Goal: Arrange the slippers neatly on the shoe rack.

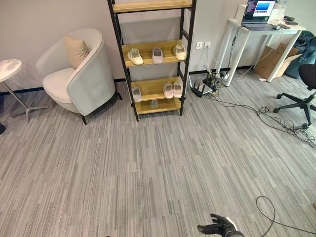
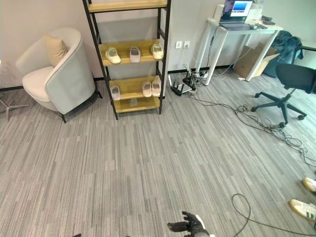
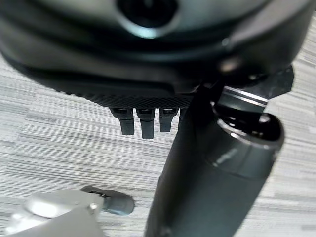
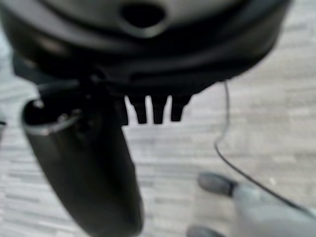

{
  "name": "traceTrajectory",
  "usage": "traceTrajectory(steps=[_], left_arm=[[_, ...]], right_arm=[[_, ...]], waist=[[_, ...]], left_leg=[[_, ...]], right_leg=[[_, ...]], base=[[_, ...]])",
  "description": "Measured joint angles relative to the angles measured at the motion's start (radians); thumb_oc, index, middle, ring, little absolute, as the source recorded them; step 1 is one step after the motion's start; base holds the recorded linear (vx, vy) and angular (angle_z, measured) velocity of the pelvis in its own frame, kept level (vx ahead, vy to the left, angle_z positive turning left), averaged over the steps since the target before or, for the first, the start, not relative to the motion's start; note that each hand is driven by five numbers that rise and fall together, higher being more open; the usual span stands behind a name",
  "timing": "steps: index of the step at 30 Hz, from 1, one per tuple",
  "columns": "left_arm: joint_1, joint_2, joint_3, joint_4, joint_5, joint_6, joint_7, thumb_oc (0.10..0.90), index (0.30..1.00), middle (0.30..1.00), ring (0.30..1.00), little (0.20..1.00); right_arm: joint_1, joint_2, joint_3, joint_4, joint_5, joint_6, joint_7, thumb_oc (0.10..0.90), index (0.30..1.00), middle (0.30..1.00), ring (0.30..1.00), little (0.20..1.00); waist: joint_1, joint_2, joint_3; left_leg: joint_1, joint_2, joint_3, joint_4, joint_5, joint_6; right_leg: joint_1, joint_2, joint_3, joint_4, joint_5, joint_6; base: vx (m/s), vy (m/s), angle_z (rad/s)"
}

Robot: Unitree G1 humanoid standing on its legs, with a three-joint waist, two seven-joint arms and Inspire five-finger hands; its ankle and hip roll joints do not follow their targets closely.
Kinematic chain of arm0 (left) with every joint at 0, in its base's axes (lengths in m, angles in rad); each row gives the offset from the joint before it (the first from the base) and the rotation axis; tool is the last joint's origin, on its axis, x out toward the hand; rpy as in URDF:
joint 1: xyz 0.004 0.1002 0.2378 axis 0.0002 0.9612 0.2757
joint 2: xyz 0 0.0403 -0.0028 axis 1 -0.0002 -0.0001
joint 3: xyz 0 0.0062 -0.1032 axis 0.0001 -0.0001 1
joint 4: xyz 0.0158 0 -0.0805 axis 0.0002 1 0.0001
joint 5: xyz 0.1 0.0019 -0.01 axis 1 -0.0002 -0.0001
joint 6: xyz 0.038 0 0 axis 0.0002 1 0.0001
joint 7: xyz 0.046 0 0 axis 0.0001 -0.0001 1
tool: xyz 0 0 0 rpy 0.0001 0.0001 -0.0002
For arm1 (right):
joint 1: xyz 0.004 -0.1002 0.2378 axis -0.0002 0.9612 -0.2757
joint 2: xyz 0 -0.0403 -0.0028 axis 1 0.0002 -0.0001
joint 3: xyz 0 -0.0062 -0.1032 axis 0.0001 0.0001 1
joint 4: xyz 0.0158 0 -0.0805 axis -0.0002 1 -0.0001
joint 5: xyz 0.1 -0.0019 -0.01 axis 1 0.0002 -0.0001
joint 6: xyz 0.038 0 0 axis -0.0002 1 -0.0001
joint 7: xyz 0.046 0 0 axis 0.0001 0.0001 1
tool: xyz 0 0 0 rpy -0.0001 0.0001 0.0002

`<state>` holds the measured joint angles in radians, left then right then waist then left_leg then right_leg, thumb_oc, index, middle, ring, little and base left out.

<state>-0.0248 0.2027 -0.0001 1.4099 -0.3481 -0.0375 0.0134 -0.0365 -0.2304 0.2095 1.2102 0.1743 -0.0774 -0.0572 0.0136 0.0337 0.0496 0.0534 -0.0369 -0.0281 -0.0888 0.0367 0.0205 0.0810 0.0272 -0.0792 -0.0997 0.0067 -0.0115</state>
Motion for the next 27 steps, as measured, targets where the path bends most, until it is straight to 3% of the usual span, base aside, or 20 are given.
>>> traceTrajectory(steps=[14, 17, 19, 22, 23, 24, 27], left_arm=[[-0.007, -0.01, -0.111, -0.038, 0.057, -0.003, 0.02, 0.8, 0.9, 0.9, 0.9, 0.9], [-0.023, -0.011, -0.135, -0.039, 0.057, -0.007, 0.02, 0.8, 0.9, 0.9, 0.9, 0.9], [-0.038, -0.005, -0.143, -0.053, 0.052, -0.022, 0.021, 0.8, 0.9, 0.9, 0.9, 0.9], [-0.119, -0.006, -0.144, -0.061, 0.044, -0.05, 0.02, 0.8, 0.9, 0.9, 0.9, 0.9], [-0.135, -0.011, -0.144, -0.079, 0.036, -0.051, 0.02, 0.8, 0.9, 0.9, 0.9, 0.9], [-0.136, -0.014, -0.146, -0.081, 0.038, -0.054, 0.016, 0.8, 0.9, 0.9, 0.9, 0.9], [-0.131, -0.034, -0.141, -0.071, 0.037, -0.055, 0.016, 0.8, 0.9, 0.9, 0.9, 0.9]], right_arm=[[0.062, -0.017, 0.0, 0.012, 0.072, 0.0, 0.0, 0.8, 0.9, 0.9, 0.9, 0.9], [0.051, -0.015, 0.0, 0.016, 0.077, -0.001, 0.004, 0.8, 0.9, 0.9, 0.9, 0.9], [0.022, -0.007, 0.0, 0.029, 0.077, -0.002, 0.009, 0.8, 0.9, 0.9, 0.9, 0.9], [-0.013, -0.005, 0.0, 0.043, 0.077, -0.003, 0.009, 0.8, 0.9, 0.9, 0.9, 0.9], [-0.013, -0.004, 0.001, 0.059, 0.077, 0.0, 0.01, 0.8, 0.9, 0.9, 0.9, 0.9], [-0.027, -0.005, 0.0, 0.079, 0.081, 0.0, 0.01, 0.8, 0.9, 0.9, 0.9, 0.9], [-0.02, -0.029, 0.001, 0.083, 0.094, 0.002, 0.011, 0.8, 0.9, 0.9, 0.9, 0.9]], waist=[[-0.011, -0.008, 0.004], [-0.014, -0.016, 0.028], [-0.004, -0.039, 0.063], [0.01, -0.075, 0.129], [0.022, -0.082, 0.138], [0.035, -0.073, 0.142], [0.041, -0.024, 0.141]], left_leg=[[-0.027, 0.007, -0.002, 0.002, 0.004, -0.005], [-0.051, 0.012, 0.008, 0.031, -0.003, -0.022], [-0.101, 0.007, 0.024, 0.137, -0.028, -0.065], [-0.314, -0.013, 0.038, 0.521, -0.033, -0.111], [-0.354, 0.002, 0.094, 0.496, -0.051, -0.102], [-0.36, 0.014, 0.111, 0.384, -0.04, -0.107], [-0.366, 0.068, 0.132, 0.106, 0.025, -0.157]], right_leg=[[-0.03, 0.006, 0.001, 0.005, -0.004, -0.004], [-0.043, 0.011, 0.005, 0.008, -0.007, -0.012], [-0.042, 0.002, 0.019, 0.019, -0.015, -0.028], [-0.047, -0.023, 0.027, 0.036, -0.027, -0.066], [-0.035, -0.028, 0.03, 0.012, -0.027, -0.069], [-0.027, -0.025, 0.03, 0.007, -0.028, -0.07], [-0.005, 0.009, 0.051, 0.001, -0.035, -0.086]], base=[[0.02, -0.079, 0.0], [0.05, -0.145, -0.03], [0.07, -0.177, -0.08], [0.33, -0.067, 0.14], [0.41, 0.038, -0.04], [0.55, 0.056, -0.15], [0.36, 0.054, -0.25]])
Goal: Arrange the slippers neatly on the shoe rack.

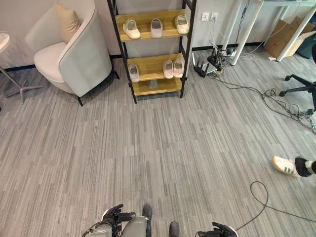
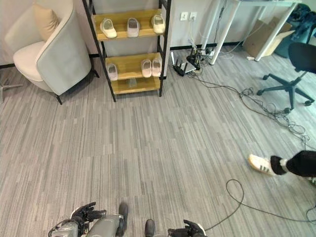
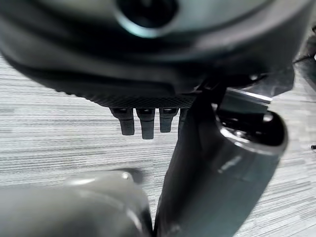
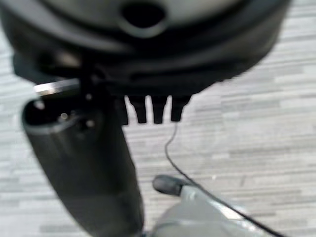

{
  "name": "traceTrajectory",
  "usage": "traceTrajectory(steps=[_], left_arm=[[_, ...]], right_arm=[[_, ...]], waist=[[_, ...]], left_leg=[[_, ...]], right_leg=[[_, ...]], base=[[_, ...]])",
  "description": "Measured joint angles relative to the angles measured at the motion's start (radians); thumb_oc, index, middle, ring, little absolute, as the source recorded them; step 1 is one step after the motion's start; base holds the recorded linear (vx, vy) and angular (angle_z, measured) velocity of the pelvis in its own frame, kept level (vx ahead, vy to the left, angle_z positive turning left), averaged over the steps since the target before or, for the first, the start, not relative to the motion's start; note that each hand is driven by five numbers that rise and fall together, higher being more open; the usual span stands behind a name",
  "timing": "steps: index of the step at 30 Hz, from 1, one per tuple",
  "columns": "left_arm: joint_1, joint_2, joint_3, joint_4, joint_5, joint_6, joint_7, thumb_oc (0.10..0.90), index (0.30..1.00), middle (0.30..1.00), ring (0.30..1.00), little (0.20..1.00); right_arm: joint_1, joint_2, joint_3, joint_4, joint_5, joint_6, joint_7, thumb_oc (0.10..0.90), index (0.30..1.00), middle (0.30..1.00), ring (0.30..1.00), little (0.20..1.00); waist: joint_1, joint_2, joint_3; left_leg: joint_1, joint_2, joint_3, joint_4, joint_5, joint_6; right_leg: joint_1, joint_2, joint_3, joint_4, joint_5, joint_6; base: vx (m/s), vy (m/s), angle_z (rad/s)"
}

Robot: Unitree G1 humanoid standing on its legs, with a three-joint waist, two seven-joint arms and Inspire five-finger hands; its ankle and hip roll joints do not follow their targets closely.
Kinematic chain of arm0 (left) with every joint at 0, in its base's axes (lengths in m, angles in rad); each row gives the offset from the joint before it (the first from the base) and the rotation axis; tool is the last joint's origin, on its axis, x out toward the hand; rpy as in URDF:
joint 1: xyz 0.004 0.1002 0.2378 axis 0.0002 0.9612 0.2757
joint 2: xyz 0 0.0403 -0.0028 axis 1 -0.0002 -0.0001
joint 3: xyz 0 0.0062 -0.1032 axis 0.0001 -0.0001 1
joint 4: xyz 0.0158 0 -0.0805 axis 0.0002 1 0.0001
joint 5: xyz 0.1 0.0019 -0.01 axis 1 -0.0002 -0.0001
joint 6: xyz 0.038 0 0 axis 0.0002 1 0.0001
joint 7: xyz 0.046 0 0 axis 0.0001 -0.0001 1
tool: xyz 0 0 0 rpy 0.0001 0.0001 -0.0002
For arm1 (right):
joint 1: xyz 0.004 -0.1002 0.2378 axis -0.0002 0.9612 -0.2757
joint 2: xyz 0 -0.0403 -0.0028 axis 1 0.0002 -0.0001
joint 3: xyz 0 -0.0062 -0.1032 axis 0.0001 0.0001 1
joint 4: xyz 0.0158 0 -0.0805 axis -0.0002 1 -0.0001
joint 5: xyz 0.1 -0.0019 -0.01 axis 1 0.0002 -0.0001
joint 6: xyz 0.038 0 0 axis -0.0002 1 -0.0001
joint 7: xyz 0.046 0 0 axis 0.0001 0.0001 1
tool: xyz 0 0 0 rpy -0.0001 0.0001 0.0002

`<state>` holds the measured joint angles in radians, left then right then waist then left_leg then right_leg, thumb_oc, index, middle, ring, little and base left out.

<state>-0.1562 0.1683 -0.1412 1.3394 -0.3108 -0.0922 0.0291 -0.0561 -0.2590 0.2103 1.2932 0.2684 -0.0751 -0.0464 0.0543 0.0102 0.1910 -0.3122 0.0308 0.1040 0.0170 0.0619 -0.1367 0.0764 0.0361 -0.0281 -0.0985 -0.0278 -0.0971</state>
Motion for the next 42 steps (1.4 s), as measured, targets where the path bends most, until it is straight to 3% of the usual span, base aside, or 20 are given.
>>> traceTrajectory(steps=[2, 6, 7, 8, 9, 11, 13, 16, 18, 20, 21, 26, 28, 30, 31, 34, 36, 37, 40, 42], left_arm=[[-0.009, -0.006, 0.001, 0.004, 0.0, -0.004, -0.001, 0.8, 0.9, 0.9, 0.9, 0.9], [0.023, -0.003, 0.087, 0.036, 0.02, -0.011, -0.019, 0.8, 0.9, 0.9, 0.9, 0.9], [0.045, 0.018, 0.086, 0.057, 0.036, -0.011, -0.013, 0.8, 0.9, 0.9, 0.9, 0.9], [0.055, 0.035, 0.085, 0.061, 0.041, -0.01, -0.014, 0.8, 0.9, 0.9, 0.9, 0.9], [0.064, 0.055, 0.081, 0.063, 0.046, -0.006, -0.015, 0.8, 0.9, 0.9, 0.9, 0.9], [0.053, 0.061, 0.034, 0.056, 0.062, 0.023, -0.013, 0.8, 0.9, 0.9, 0.9, 0.9], [0.051, 0.063, -0.011, 0.024, 0.079, 0.03, -0.005, 0.8, 0.9, 0.9, 0.9, 0.9], [0.018, 0.039, -0.046, -0.016, 0.076, 0.027, 0.006, 0.8, 0.9, 0.9, 0.9, 0.9], [0.01, 0.023, -0.044, -0.025, 0.076, 0.023, 0.014, 0.8, 0.9, 0.9, 0.9, 0.9], [-0.01, 0.013, -0.052, -0.02, 0.077, 0.016, 0.026, 0.8, 0.9, 0.9, 0.9, 0.9], [-0.007, 0.024, -0.043, -0.011, 0.078, 0.009, 0.032, 0.8, 0.9, 0.9, 0.9, 0.9], [0.029, 0.042, -0.043, 0.037, 0.088, 0.004, 0.024, 0.8, 0.9, 0.9, 0.9, 0.9], [0.071, 0.028, -0.03, 0.078, 0.121, 0.01, 0.018, 0.8, 0.9, 0.9, 0.9, 0.9], [0.077, 0.017, -0.008, 0.107, 0.14, 0.011, 0.002, 0.8, 0.9, 0.9, 0.9, 0.9], [0.087, 0.008, 0.006, 0.101, 0.149, 0.008, -0.002, 0.8, 0.9, 0.9, 0.9, 0.9], [0.129, 0.017, 0.063, 0.106, 0.155, 0.001, 0.003, 0.8, 0.9, 0.9, 0.9, 0.9], [0.113, 0.017, 0.099, 0.092, 0.121, -0.001, 0.005, 0.8, 0.9, 0.9, 0.9, 0.9], [0.092, 0.019, 0.095, 0.063, 0.114, -0.011, 0.006, 0.8, 0.9, 0.9, 0.9, 0.9], [0.054, 0.043, 0.09, 0.03, 0.113, -0.021, 0.01, 0.8, 0.9, 0.9, 0.9, 0.9], [0.05, 0.044, 0.065, 0.006, 0.092, -0.033, 0.01, 0.8, 0.9, 0.9, 0.9, 0.9]], right_arm=[[-0.004, -0.004, 0.0, 0.0, 0.0, 0.001, 0.001, 0.8, 0.9, 0.9, 0.9, 0.9], [0.004, -0.001, 0.001, 0.023, -0.007, -0.002, 0.022, 0.8, 0.9, 0.9, 0.9, 0.9], [0.032, 0.012, 0.029, 0.042, -0.012, 0.001, 0.024, 0.8, 0.9, 0.9, 0.9, 0.9], [0.041, 0.024, 0.039, 0.04, -0.015, 0.001, 0.027, 0.8, 0.9, 0.9, 0.9, 0.9], [0.05, 0.043, 0.04, 0.032, -0.018, -0.002, 0.032, 0.8, 0.9, 0.9, 0.9, 0.9], [0.027, 0.047, 0.039, 0.016, -0.02, -0.001, 0.044, 0.8, 0.9, 0.9, 0.9, 0.9], [0.025, 0.046, 0.034, -0.028, -0.021, -0.001, 0.042, 0.8, 0.9, 0.9, 0.9, 0.9], [0.009, 0.033, 0.011, -0.085, -0.027, -0.005, 0.039, 0.8, 0.9, 0.9, 0.9, 0.9], [-0.013, 0.023, 0.001, -0.127, -0.019, -0.013, 0.04, 0.8, 0.9, 0.9, 0.9, 0.9], [-0.014, 0.025, -0.005, -0.145, -0.012, -0.028, 0.041, 0.8, 0.9, 0.9, 0.9, 0.9], [0.006, 0.027, -0.014, -0.187, 0.024, -0.046, 0.064, 0.8, 0.9, 0.9, 0.9, 0.9], [0.052, 0.04, -0.026, -0.221, 0.069, -0.041, 0.082, 0.8, 0.9, 0.9, 0.9, 0.9], [0.058, 0.03, -0.064, -0.192, 0.07, -0.046, 0.095, 0.8, 0.9, 0.9, 0.9, 0.9], [0.045, 0.023, -0.104, -0.115, 0.07, -0.042, 0.097, 0.8, 0.9, 0.9, 0.9, 0.9], [0.059, -0.013, -0.099, -0.07, 0.066, -0.027, 0.096, 0.8, 0.9, 0.9, 0.9, 0.9], [0.074, -0.054, -0.096, -0.048, 0.065, -0.01, 0.094, 0.8, 0.9, 0.9, 0.9, 0.9], [0.064, -0.076, -0.075, -0.075, 0.068, -0.023, 0.095, 0.8, 0.9, 0.9, 0.9, 0.9], [0.053, -0.084, -0.06, -0.065, 0.067, -0.019, 0.09, 0.8, 0.9, 0.9, 0.9, 0.9], [0.032, -0.055, -0.034, -0.076, 0.067, -0.022, 0.085, 0.8, 0.9, 0.9, 0.9, 0.9], [0.025, -0.043, -0.021, -0.087, 0.057, -0.024, 0.078, 0.8, 0.9, 0.9, 0.9, 0.9]], waist=[[0.021, 0.015, -0.001], [0.066, -0.01, -0.064], [0.076, -0.047, -0.117], [0.071, -0.079, -0.128], [0.053, -0.106, -0.133], [0.035, -0.081, -0.122], [0.01, -0.074, -0.115], [-0.005, 0.003, -0.076], [-0.039, 0.058, -0.061], [-0.067, 0.058, -0.054], [-0.105, 0.046, -0.05], [-0.147, -0.037, -0.059], [-0.164, -0.016, -0.055], [-0.192, -0.015, -0.056], [-0.173, 0.005, -0.065], [-0.146, 0.029, -0.081], [-0.136, 0.019, -0.08], [-0.106, 0.008, -0.069], [-0.097, -0.061, -0.038], [-0.087, -0.075, -0.029]], left_leg=[[-0.018, 0.019, 0.0, -0.08, 0.03, -0.018], [0.004, 0.0, -0.001, -0.046, 0.047, 0.065], [0.037, -0.026, 0.025, -0.057, 0.112, 0.135], [0.053, -0.05, 0.028, -0.059, 0.112, 0.152], [0.081, -0.068, 0.027, -0.061, 0.113, 0.195], [0.119, -0.049, 0.015, -0.064, 0.081, 0.211], [0.164, -0.084, -0.015, -0.036, 0.012, 0.249], [0.256, -0.078, -0.073, -0.042, -0.048, 0.299], [0.333, -0.056, -0.107, -0.056, -0.073, 0.266], [0.373, -0.061, -0.145, -0.062, -0.103, 0.259], [0.397, -0.064, -0.164, -0.059, -0.111, 0.245], [0.518, -0.036, -0.224, -0.08, -0.244, 0.198], [0.566, 0.04, -0.23, -0.047, -0.294, 0.138], [0.588, 0.053, -0.232, -0.01, -0.233, 0.041], [0.604, 0.069, -0.211, 0.044, -0.193, 0.0], [0.527, 0.083, -0.211, 0.372, -0.114, -0.091], [0.341, 0.049, -0.228, 0.703, 0.076, -0.061], [0.258, 0.024, -0.202, 0.851, 0.095, -0.057], [0.129, 0.038, -0.105, 0.891, -0.003, 0.042], [0.052, 0.04, -0.082, 0.619, -0.086, 0.072]], right_leg=[[0.013, 0.015, 0.027, 0.006, -0.02, 0.0], [0.062, -0.007, 0.106, 0.007, -0.091, 0.029], [0.07, -0.04, 0.116, 0.035, -0.13, 0.074], [0.071, -0.056, 0.111, 0.067, -0.161, 0.101], [0.054, -0.077, 0.082, 0.153, -0.182, 0.148], [-0.113, -0.069, 0.03, 0.539, -0.197, 0.255], [-0.207, -0.149, -0.008, 0.793, -0.13, 0.295], [-0.281, -0.183, -0.083, 0.906, -0.144, 0.239], [-0.351, -0.163, -0.136, 0.791, -0.171, 0.205], [-0.394, -0.124, -0.123, 0.65, -0.17, 0.203], [-0.417, -0.079, -0.046, 0.451, -0.131, 0.204], [-0.496, -0.077, -0.025, 0.134, 0.049, 0.195], [-0.464, -0.042, -0.075, 0.179, 0.139, 0.202], [-0.414, -0.038, -0.084, 0.207, 0.172, 0.147], [-0.362, -0.021, -0.095, 0.214, 0.159, 0.06], [-0.236, 0.01, -0.098, 0.186, 0.105, 0.027], [-0.197, 0.006, -0.078, 0.153, 0.076, -0.02], [-0.185, -0.002, -0.059, 0.147, 0.087, -0.012], [-0.084, -0.037, -0.051, 0.113, 0.06, -0.04], [-0.009, -0.025, -0.021, 0.048, 0.026, -0.022]], base=[[0.4, 0.116, -0.53], [0.49, 0.165, -0.68], [0.3, 0.127, -0.28], [0.48, 0.246, -0.16], [0.3, 0.187, 0.06], [0.34, 0.215, 0.1], [0.43, 0.215, 0.37], [0.45, 0.124, 0.38], [0.71, -0.02, 0.42], [0.42, -0.058, 0.61], [0.34, -0.092, 0.83], [0.48, -0.183, 0.54], [0.51, -0.278, 0.36], [0.35, -0.205, 0.85], [0.38, -0.231, 0.51], [0.25, -0.321, 0.04], [0.13, -0.265, 0.01], [0.26, -0.219, -0.3], [0.34, -0.104, -0.11], [0.59, 0.083, -0.11]])
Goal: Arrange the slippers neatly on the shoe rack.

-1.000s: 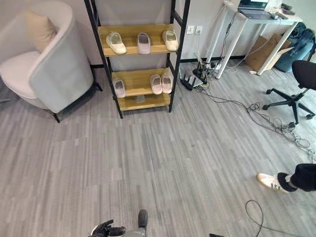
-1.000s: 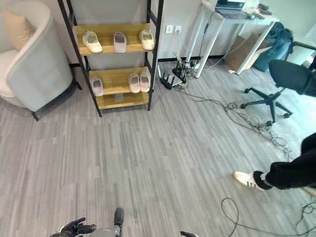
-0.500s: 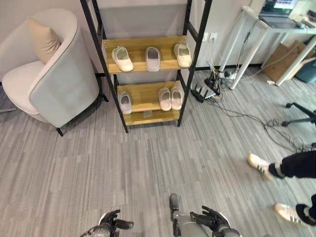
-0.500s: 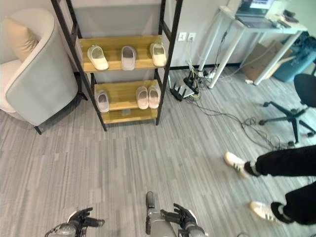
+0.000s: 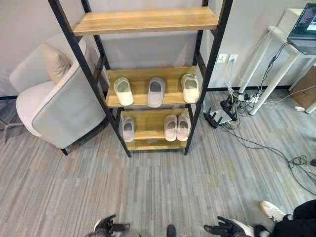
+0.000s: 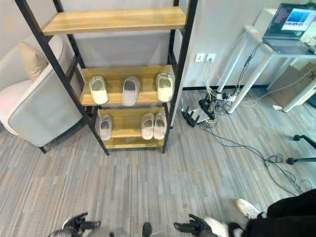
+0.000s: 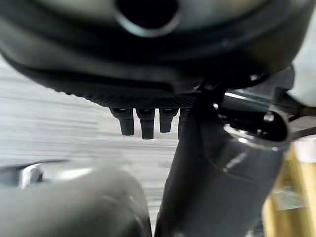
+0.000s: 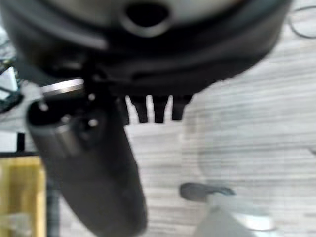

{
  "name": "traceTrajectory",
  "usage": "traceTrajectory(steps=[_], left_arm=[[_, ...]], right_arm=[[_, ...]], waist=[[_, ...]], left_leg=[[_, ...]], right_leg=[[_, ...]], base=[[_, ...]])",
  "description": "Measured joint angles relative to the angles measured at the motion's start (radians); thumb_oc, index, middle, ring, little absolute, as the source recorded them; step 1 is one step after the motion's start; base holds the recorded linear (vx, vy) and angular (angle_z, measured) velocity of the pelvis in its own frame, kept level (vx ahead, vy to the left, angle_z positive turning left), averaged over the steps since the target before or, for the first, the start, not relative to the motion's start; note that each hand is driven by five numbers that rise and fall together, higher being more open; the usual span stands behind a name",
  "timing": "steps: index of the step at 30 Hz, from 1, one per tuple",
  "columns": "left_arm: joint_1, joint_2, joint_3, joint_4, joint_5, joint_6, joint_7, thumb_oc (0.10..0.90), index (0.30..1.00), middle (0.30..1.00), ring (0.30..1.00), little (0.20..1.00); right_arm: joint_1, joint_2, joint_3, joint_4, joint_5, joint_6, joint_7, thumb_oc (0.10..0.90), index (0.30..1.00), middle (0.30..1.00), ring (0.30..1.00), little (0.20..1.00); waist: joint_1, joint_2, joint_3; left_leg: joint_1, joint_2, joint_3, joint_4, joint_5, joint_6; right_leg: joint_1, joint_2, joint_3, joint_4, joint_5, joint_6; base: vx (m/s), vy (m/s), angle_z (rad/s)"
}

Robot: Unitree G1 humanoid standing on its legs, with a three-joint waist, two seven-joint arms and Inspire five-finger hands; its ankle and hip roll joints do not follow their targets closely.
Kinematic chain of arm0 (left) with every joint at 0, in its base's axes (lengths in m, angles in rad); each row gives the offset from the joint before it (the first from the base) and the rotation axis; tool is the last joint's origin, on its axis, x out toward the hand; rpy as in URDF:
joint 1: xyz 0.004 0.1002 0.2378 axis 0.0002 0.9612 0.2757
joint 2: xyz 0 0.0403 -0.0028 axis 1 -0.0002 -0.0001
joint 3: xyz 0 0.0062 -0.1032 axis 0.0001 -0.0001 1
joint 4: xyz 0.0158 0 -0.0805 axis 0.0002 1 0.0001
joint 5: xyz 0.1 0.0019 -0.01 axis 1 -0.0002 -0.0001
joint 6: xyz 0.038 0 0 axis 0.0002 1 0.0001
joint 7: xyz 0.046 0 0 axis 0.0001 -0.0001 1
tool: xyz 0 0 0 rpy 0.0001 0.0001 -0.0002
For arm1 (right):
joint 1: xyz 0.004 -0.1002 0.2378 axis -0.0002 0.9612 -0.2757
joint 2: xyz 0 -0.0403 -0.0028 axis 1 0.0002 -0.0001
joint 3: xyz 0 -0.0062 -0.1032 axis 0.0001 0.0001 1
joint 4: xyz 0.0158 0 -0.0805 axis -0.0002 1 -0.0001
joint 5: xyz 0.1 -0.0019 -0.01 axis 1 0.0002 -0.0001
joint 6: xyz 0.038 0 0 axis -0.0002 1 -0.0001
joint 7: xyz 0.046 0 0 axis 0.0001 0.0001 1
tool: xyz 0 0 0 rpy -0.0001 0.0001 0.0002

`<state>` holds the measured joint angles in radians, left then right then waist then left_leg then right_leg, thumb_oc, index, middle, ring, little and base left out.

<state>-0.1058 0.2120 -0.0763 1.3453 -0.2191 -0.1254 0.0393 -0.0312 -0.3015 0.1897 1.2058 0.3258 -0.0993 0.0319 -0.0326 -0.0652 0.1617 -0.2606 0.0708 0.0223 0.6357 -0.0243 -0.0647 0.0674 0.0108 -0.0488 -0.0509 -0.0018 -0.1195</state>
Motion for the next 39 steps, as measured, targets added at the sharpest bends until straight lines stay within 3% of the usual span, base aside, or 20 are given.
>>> traceTrajectory(steps=[1, 3, 5, 7, 8, 10, 12, 15, 16, 18, 21, 22, 24, 26, 27, 29, 31, 35, 36, 39], left_arm=[[-0.007, -0.01, -0.001, -0.003, -0.01, 0.0, -0.004, 0.8, 0.9, 0.9, 0.9, 0.9], [-0.016, -0.032, -0.002, -0.003, -0.014, 0.001, -0.005, 0.8, 0.9, 0.9, 0.9, 0.9], [-0.025, -0.046, 0.004, 0.01, -0.018, 0.001, -0.005, 0.8, 0.9, 0.9, 0.9, 0.9], [-0.017, -0.045, 0.011, 0.008, -0.017, 0.0, -0.005, 0.8, 0.9, 0.9, 0.9, 0.9], [-0.012, -0.042, 0.013, 0.012, -0.016, 0.001, -0.005, 0.8, 0.9, 0.9, 0.9, 0.9], [-0.007, -0.02, 0.012, 0.012, -0.014, 0.001, -0.004, 0.8, 0.9, 0.9, 0.9, 0.9], [-0.004, 0.015, 0.007, 0.03, -0.007, 0.014, -0.003, 0.8, 0.9, 0.9, 0.9, 0.9], [-0.006, 0.016, -0.001, 0.032, -0.006, 0.023, -0.003, 0.8, 0.9, 0.9, 0.9, 0.9], [0.001, 0.019, 0.001, 0.031, -0.006, 0.023, -0.003, 0.8, 0.9, 0.9, 0.9, 0.9], [0.001, 0.016, -0.003, 0.04, -0.006, 0.028, 0.0, 0.8, 0.9, 0.9, 0.9, 0.9], [0.013, 0.019, -0.035, 0.034, -0.006, 0.032, 0.005, 0.8, 0.9, 0.9, 0.9, 0.9], [0.024, 0.023, -0.037, 0.037, -0.006, 0.035, 0.014, 0.8, 0.9, 0.9, 0.9, 0.9], [0.028, 0.023, -0.038, 0.04, -0.006, 0.036, 0.017, 0.8, 0.9, 0.9, 0.9, 0.9], [0.041, 0.024, -0.036, 0.047, -0.006, 0.039, 0.016, 0.8, 0.9, 0.9, 0.9, 0.9], [0.056, 0.024, -0.037, 0.051, -0.005, 0.041, 0.016, 0.8, 0.9, 0.9, 0.9, 0.9], [0.086, 0.023, -0.037, 0.048, -0.004, 0.04, 0.016, 0.8, 0.9, 0.9, 0.9, 0.9], [0.112, 0.016, -0.036, 0.049, -0.004, 0.042, 0.015, 0.8, 0.9, 0.9, 0.9, 0.9], [0.119, 0.017, -0.032, 0.047, 0.018, 0.042, 0.016, 0.8, 0.9, 0.9, 0.9, 0.9], [0.128, 0.006, -0.036, 0.046, 0.029, 0.042, 0.015, 0.8, 0.9, 0.9, 0.9, 0.9], [0.091, 0.025, -0.185, 0.027, 0.135, 0.043, 0.013, 0.8, 0.9, 0.9, 0.9, 0.9]], right_arm=[[0.0, -0.003, 0.003, 0.004, -0.007, 0.001, -0.001, 0.8, 0.9, 0.9, 0.9, 0.9], [0.008, -0.012, 0.025, 0.018, -0.04, 0.003, -0.009, 0.8, 0.9, 0.9, 0.9, 0.9], [0.007, -0.005, 0.041, 0.061, -0.074, 0.008, -0.012, 0.8, 0.9, 0.9, 0.9, 0.9], [0.059, 0.009, 0.041, 0.076, -0.089, 0.015, -0.011, 0.8, 0.9, 0.9, 0.9, 0.9], [0.092, 0.014, 0.043, 0.079, -0.091, 0.011, -0.012, 0.8, 0.9, 0.9, 0.9, 0.9], [0.1, 0.028, 0.056, 0.084, -0.093, 0.013, -0.008, 0.8, 0.9, 0.9, 0.9, 0.9], [0.111, 0.059, 0.053, 0.085, -0.093, 0.013, -0.002, 0.8, 0.9, 0.9, 0.9, 0.9], [0.101, 0.062, 0.034, 0.081, -0.088, 0.015, 0.003, 0.8, 0.9, 0.9, 0.9, 0.9], [0.087, 0.06, 0.021, 0.071, -0.084, 0.01, 0.006, 0.8, 0.9, 0.9, 0.9, 0.9], [0.065, 0.058, -0.011, 0.065, -0.07, 0.008, 0.009, 0.8, 0.9, 0.9, 0.9, 0.9], [0.064, 0.053, -0.023, 0.018, -0.049, 0.001, 0.009, 0.8, 0.9, 0.9, 0.9, 0.9], [0.061, 0.054, -0.015, -0.009, -0.044, -0.005, 0.01, 0.8, 0.9, 0.9, 0.9, 0.9], [0.05, 0.054, -0.002, -0.031, -0.039, -0.008, 0.009, 0.8, 0.9, 0.9, 0.9, 0.9], [0.044, 0.056, -0.001, -0.038, -0.038, -0.009, 0.009, 0.8, 0.9, 0.9, 0.9, 0.9], [0.043, 0.059, 0.0, -0.043, -0.038, -0.009, 0.009, 0.8, 0.9, 0.9, 0.9, 0.9], [0.055, 0.064, 0.011, -0.043, -0.04, -0.008, 0.01, 0.8, 0.9, 0.9, 0.9, 0.9], [0.057, 0.065, 0.018, -0.039, -0.041, -0.007, 0.01, 0.8, 0.9, 0.9, 0.9, 0.9], [0.068, 0.063, 0.019, -0.036, -0.041, -0.007, 0.011, 0.8, 0.9, 0.9, 0.9, 0.9], [0.111, 0.064, 0.018, -0.031, -0.04, -0.005, 0.012, 0.8, 0.9, 0.9, 0.9, 0.9], [0.086, 0.079, 0.017, 0.03, -0.031, 0.007, 0.012, 0.8, 0.9, 0.9, 0.9, 0.9]], waist=[[0.015, 0.016, 0.006], [0.04, 0.055, 0.021], [0.057, 0.073, 0.024], [0.086, 0.067, 0.01], [0.081, 0.057, -0.012], [0.076, 0.012, -0.037], [0.058, -0.053, -0.056], [0.059, -0.047, -0.053], [0.07, -0.045, -0.051], [0.066, -0.023, -0.038], [0.06, 0.015, -0.029], [0.041, 0.034, -0.029], [0.012, 0.038, -0.025], [0.009, 0.036, -0.024], [0.002, 0.03, -0.025], [-0.006, 0.017, -0.044], [0.014, 0.027, -0.054], [0.017, 0.029, -0.064], [0.007, 0.047, -0.09], [0.02, 0.047, -0.091]], left_leg=[[-0.008, -0.003, 0.0, -0.176, 0.004, -0.002], [0.016, -0.021, -0.024, -0.583, 0.057, -0.049], [0.006, -0.021, -0.019, -0.731, 0.095, -0.076], [0.017, -0.015, -0.002, -0.69, 0.111, -0.055], [0.012, -0.025, -0.002, -0.628, 0.13, -0.012], [0.019, -0.059, 0.019, -0.612, 0.194, 0.055], [0.05, -0.103, 0.047, -0.644, 0.222, 0.115], [0.082, -0.112, 0.041, -0.646, 0.182, 0.148], [0.101, -0.119, 0.049, -0.644, 0.154, 0.154], [0.142, -0.122, 0.039, -0.648, 0.137, 0.162], [0.212, -0.128, 0.017, -0.675, 0.098, 0.187], [0.22, -0.13, -0.005, -0.681, 0.096, 0.186], [0.238, -0.132, -0.037, -0.692, 0.101, 0.185], [0.248, -0.138, -0.044, -0.699, 0.099, 0.179], [0.275, -0.143, -0.062, -0.703, 0.09, 0.171], [0.293, -0.145, -0.085, -0.71, 0.084, 0.147], [0.324, -0.114, -0.082, -0.707, 0.07, 0.113], [0.326, -0.087, -0.083, -0.692, 0.048, 0.081], [0.35, -0.065, -0.077, -0.724, 0.044, 0.059], [0.351, -0.066, -0.105, -0.724, 0.048, 0.053]], right_leg=[[0.017, 0.008, 0.011, -0.019, 0.007, -0.01], [0.051, 0.032, 0.032, -0.042, 0.002, 0.01], [0.094, 0.046, 0.044, -0.048, -0.042, 0.012], [0.157, 0.05, 0.065, -0.049, -0.08, 0.036], [0.187, 0.044, 0.075, -0.042, -0.116, 0.056], [0.202, 0.001, 0.089, -0.041, -0.145, 0.088], [0.185, -0.043, 0.077, 0.019, -0.156, 0.157], [0.132, -0.065, 0.082, 0.132, -0.179, 0.227], [0.066, -0.074, 0.081, 0.286, -0.182, 0.267], [0.001, -0.085, 0.068, 0.499, -0.19, 0.297], [-0.088, -0.11, 0.03, 0.594, -0.232, 0.261], [-0.134, -0.117, 0.014, 0.537, -0.242, 0.254], [-0.165, -0.12, 0.013, 0.387, -0.225, 0.243], [-0.199, -0.125, 0.036, 0.269, -0.17, 0.239], [-0.204, -0.121, 0.039, 0.224, -0.111, 0.231], [-0.168, -0.116, 0.052, 0.175, 0.001, 0.214], [-0.107, -0.086, 0.043, 0.098, 0.03, 0.183], [-0.053, -0.057, 0.026, 0.01, 0.058, 0.153], [-0.017, -0.036, 0.024, -0.042, 0.067, 0.142], [-0.017, -0.038, -0.012, -0.049, 0.064, 0.141]], base=[[0.48, 0.092, -0.29], [0.54, 0.095, -0.4], [0.37, 0.098, -0.28], [0.41, 0.173, -0.39], [0.4, 0.224, -0.34], [0.26, 0.156, -0.31], [0.19, 0.122, -0.31], [0.21, 0.163, -0.05], [0.16, 0.123, -0.09], [0.17, 0.088, 0.04], [0.24, 0.024, 0.14], [0.22, -0.019, 0.34], [0.19, -0.037, 0.56], [0.14, -0.06, 0.36], [0.09, -0.078, 0.43], [0.06, -0.07, 0.38], [0.06, -0.066, -0.02], [0.02, -0.058, 0.04], [0.01, -0.086, 0.13], [0.0, -0.052, 0.25]])
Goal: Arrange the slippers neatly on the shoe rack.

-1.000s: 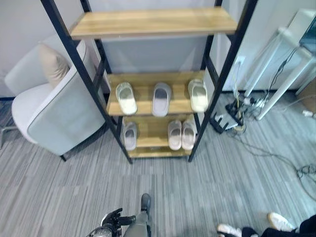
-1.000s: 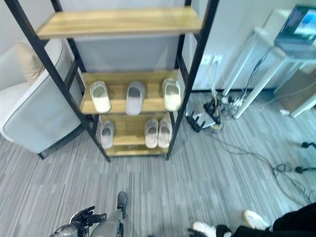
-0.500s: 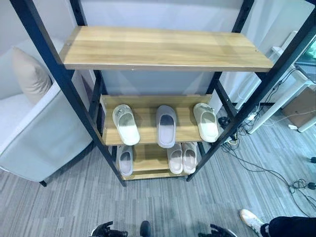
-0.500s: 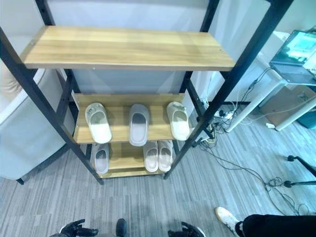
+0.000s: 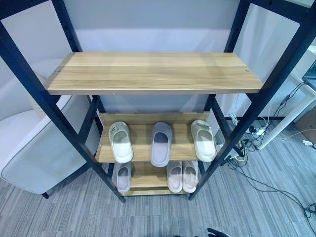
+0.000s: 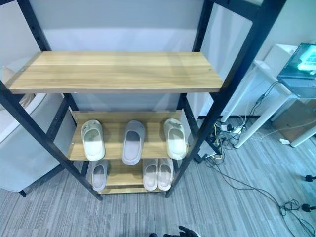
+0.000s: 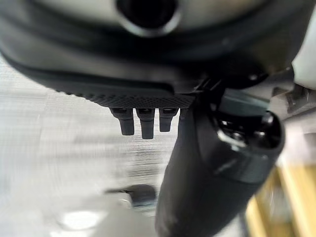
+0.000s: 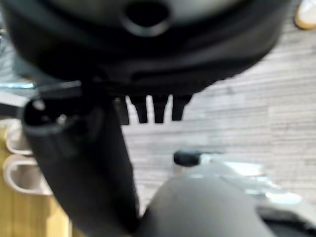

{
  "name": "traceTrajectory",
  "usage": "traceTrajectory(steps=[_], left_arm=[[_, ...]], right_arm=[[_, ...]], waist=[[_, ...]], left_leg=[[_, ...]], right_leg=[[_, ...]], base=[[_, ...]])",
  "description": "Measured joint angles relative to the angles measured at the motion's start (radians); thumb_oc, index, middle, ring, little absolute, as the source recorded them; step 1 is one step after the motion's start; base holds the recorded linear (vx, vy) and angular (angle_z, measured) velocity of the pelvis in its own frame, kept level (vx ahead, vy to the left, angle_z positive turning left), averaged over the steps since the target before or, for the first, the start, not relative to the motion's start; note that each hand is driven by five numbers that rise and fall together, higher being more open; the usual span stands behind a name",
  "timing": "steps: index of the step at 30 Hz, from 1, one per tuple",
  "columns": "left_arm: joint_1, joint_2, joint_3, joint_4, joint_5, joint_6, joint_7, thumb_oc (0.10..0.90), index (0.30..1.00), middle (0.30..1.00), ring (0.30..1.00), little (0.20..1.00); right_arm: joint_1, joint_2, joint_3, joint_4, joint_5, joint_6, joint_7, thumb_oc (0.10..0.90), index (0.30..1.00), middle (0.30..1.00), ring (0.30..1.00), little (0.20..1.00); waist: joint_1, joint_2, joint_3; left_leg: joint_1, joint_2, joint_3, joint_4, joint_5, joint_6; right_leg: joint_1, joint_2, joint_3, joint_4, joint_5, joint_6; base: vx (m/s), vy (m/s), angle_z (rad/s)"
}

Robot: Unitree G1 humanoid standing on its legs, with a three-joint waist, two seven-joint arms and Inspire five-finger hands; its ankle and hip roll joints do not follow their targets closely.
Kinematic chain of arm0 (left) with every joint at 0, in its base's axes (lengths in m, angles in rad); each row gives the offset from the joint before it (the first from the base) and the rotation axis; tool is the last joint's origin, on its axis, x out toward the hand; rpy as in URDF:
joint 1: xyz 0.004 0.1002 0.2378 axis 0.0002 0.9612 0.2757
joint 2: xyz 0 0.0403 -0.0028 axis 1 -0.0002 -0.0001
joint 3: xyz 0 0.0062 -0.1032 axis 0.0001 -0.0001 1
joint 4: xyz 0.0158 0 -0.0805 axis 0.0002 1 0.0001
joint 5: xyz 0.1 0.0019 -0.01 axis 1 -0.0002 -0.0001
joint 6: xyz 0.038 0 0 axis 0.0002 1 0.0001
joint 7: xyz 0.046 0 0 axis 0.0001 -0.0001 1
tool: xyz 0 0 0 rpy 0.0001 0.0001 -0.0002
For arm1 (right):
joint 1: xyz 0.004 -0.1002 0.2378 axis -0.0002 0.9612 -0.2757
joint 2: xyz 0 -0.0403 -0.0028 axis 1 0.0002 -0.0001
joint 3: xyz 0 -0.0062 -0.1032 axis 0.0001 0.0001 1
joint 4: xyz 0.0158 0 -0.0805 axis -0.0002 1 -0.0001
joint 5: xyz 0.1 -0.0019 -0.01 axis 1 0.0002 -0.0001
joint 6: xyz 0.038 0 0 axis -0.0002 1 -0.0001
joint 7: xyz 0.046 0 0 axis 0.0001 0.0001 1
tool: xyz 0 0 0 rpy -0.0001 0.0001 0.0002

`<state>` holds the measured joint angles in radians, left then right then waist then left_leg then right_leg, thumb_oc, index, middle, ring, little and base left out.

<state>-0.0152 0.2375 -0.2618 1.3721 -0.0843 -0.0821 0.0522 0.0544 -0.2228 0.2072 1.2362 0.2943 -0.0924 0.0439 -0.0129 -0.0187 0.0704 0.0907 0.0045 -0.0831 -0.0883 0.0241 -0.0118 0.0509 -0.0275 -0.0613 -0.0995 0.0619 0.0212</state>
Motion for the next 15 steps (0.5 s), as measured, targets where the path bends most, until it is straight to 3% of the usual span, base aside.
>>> traceTrajectory(steps=[8, 12, 13, 15], left_arm=[[-0.036, -0.015, -0.011, -0.04, 0.003, -0.004, 0.001, 0.8, 0.9, 0.9, 0.9, 0.9], [-0.096, -0.013, -0.008, -0.038, -0.004, -0.018, 0.008, 0.8, 0.9, 0.9, 0.9, 0.9], [-0.098, -0.015, -0.007, -0.036, -0.004, -0.025, 0.009, 0.8, 0.9, 0.9, 0.9, 0.9], [-0.121, -0.018, -0.009, -0.016, -0.003, -0.027, 0.01, 0.8, 0.9, 0.9, 0.9, 0.9]], right_arm=[[-0.058, -0.005, 0.003, 0.011, -0.001, 0.013, 0.018, 0.8, 0.9, 0.9, 0.9, 0.9], [-0.105, -0.01, 0.033, 0.013, 0.0, 0.012, 0.016, 0.8, 0.9, 0.9, 0.9, 0.9], [-0.114, -0.014, 0.05, 0.01, -0.001, 0.012, 0.017, 0.8, 0.9, 0.9, 0.9, 0.9], [-0.12, -0.02, 0.071, 0.004, -0.001, 0.012, 0.017, 0.8, 0.9, 0.9, 0.9, 0.9]], waist=[[0.0, 0.034, 0.028], [0.025, 0.012, 0.111], [0.043, -0.006, 0.12], [0.045, -0.007, 0.123]], left_leg=[[-0.056, 0.005, -0.009, 0.042, -0.005, -0.017], [-0.181, -0.013, 0.036, 0.278, -0.047, -0.072], [-0.199, -0.015, 0.045, 0.299, -0.055, -0.075], [-0.224, 0.001, 0.014, 0.255, -0.055, -0.077]], right_leg=[[-0.036, 0.004, -0.012, 0.016, -0.004, -0.003], [-0.039, -0.017, 0.001, 0.007, -0.001, -0.043], [-0.03, -0.027, 0.016, 0.008, 0.004, -0.056], [-0.036, -0.034, 0.014, 0.01, -0.004, -0.049]], base=[[-0.07, -0.023, 0.04], [0.08, 0.054, -0.12], [0.15, 0.119, -0.16], [0.15, 0.155, -0.01]])
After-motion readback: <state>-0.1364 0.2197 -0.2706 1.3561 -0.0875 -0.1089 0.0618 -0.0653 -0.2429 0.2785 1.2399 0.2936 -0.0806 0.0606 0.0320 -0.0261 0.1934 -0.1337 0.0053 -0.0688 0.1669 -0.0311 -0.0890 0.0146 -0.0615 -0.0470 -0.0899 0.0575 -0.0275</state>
